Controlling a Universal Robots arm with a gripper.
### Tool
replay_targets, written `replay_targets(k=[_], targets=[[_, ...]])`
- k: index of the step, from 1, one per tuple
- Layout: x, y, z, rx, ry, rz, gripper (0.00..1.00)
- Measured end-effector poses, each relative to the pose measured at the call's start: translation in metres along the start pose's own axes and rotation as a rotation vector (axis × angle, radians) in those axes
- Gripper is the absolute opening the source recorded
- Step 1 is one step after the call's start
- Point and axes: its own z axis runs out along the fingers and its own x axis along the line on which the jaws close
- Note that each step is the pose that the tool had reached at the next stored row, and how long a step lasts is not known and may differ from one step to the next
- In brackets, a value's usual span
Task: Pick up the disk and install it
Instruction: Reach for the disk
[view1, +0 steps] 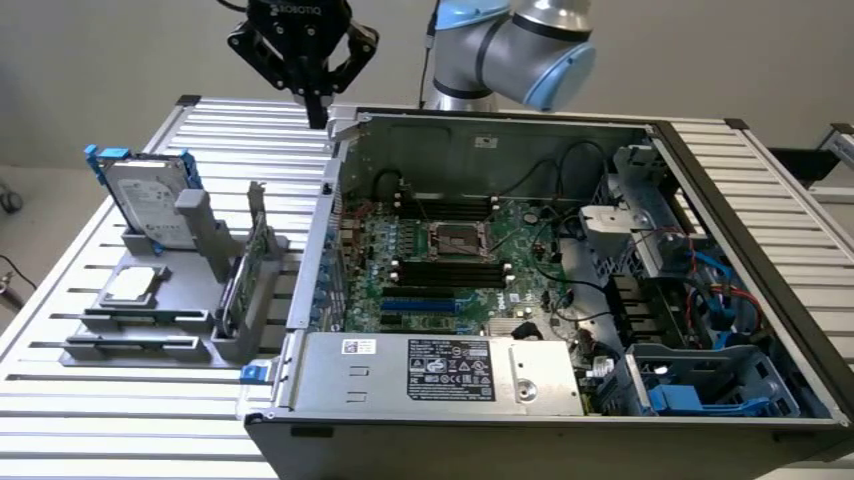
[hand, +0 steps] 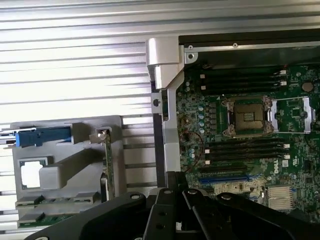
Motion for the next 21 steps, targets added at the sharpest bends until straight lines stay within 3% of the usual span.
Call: replay_targets(k=[7, 21], targets=[[0.032, -0.0002, 0.0009, 0.0006, -0.0001, 0.000, 0.11], [0.097, 0.0056, 0.0108, 0.0087, 0.0015, 0.000, 0.11]])
